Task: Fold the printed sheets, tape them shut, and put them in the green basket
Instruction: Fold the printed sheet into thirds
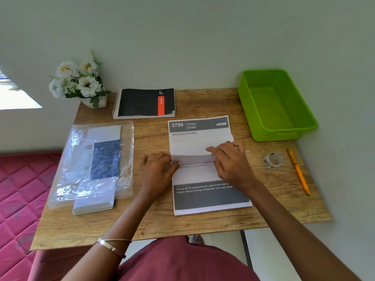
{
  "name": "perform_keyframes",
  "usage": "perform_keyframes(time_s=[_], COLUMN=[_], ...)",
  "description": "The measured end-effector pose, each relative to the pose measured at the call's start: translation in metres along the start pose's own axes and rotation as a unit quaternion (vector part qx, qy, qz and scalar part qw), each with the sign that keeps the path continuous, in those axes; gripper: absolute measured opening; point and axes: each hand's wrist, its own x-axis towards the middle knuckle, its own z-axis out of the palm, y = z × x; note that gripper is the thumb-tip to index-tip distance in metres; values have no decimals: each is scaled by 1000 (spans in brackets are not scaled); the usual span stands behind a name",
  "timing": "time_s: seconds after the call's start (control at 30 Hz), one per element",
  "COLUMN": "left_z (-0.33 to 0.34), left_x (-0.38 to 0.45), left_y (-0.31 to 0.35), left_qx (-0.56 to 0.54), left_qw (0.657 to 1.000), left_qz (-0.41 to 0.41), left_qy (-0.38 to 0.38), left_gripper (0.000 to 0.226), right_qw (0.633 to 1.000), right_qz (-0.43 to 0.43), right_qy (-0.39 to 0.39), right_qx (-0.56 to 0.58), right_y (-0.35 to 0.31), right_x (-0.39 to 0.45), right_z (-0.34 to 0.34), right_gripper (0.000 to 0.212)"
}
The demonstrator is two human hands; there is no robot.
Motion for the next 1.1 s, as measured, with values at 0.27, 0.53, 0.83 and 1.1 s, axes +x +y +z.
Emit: perform_keyframes(time_s=[0.27, 0.53, 0.83, 1.1], left_z=[4, 7, 7, -2], left_x=[16, 20, 19, 35], left_y=[10, -2, -10, -9], left_qx=[-45, 97, 240, 327], left_qw=[991, 993, 958, 920], left_qz=[-127, -12, 47, 147], left_qy=[6, -70, -149, -161], left_gripper=[44, 59, 55, 68], right_qw=[986, 957, 922, 898], right_qz=[148, 96, 150, 164], right_qy=[-47, -274, -356, -403], right_qx=[-57, 19, -16, 63], right_y=[2, -2, 43, 67], right_x=[32, 24, -3, -9], right_z=[32, 58, 36, 22], right_gripper=[30, 52, 104, 123])
